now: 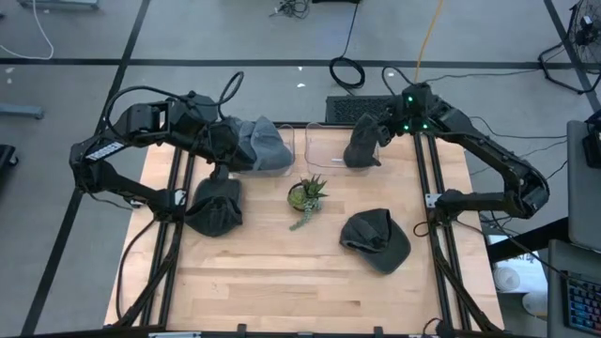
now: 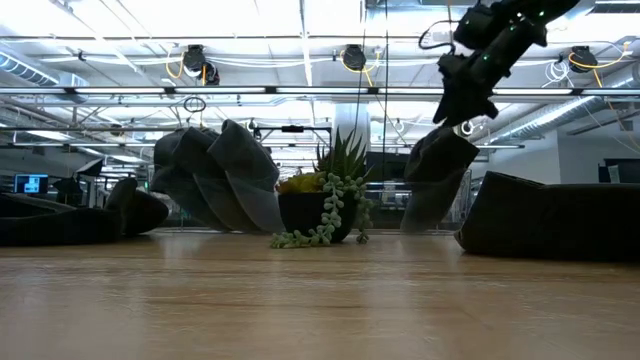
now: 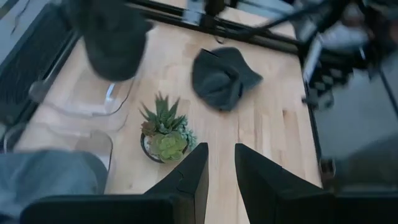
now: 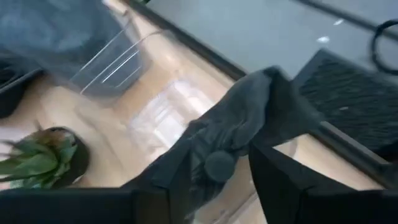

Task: Pick & Place hat
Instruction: Put the middle black cap into the right transparent bin, then put the right black cap into the right transparent bin

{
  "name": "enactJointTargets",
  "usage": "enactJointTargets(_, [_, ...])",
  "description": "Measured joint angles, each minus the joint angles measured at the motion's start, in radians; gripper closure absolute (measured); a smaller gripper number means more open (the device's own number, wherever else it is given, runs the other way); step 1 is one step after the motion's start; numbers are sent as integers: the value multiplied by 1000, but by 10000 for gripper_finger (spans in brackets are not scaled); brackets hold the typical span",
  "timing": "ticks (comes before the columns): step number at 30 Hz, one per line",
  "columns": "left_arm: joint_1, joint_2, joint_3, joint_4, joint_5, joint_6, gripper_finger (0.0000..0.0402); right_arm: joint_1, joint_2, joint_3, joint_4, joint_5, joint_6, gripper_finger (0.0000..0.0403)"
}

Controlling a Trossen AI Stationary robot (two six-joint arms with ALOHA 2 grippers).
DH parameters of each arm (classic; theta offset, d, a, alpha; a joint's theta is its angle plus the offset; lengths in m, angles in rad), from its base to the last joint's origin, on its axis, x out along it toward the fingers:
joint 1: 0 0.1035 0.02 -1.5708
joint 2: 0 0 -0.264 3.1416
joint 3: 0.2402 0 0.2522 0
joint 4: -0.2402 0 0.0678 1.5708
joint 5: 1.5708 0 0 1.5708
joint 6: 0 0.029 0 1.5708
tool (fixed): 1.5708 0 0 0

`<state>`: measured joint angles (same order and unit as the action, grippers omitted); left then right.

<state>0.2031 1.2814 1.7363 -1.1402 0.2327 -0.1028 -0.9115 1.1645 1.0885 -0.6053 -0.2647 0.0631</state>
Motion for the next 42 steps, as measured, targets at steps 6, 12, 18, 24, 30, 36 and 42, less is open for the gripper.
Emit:
enactJointTargets(6, [0,4,0,14,-32,-94,316,0,-99,0,33,2,-19,204])
enactJointTargets(12, [0,4,1,16,-32,-72,316,27,-193,0,25,3,-18,151])
enactJointTargets(18, [0,4,0,18,-32,-60,316,108,-272,0,24,78,-27,91])
enactJointTargets(24, [0,4,0,17,-32,-55,316,263,-290,75,-39,210,-81,65])
enactJointTargets(30, [0,4,0,16,-32,-50,316,457,-243,218,-214,351,-98,74])
enactJointTargets(36, [0,4,0,14,-33,-50,316,681,-174,291,-377,482,8,80])
enactJointTargets(42, [0,4,0,14,-97,-67,316,880,-81,294,-433,494,218,81])
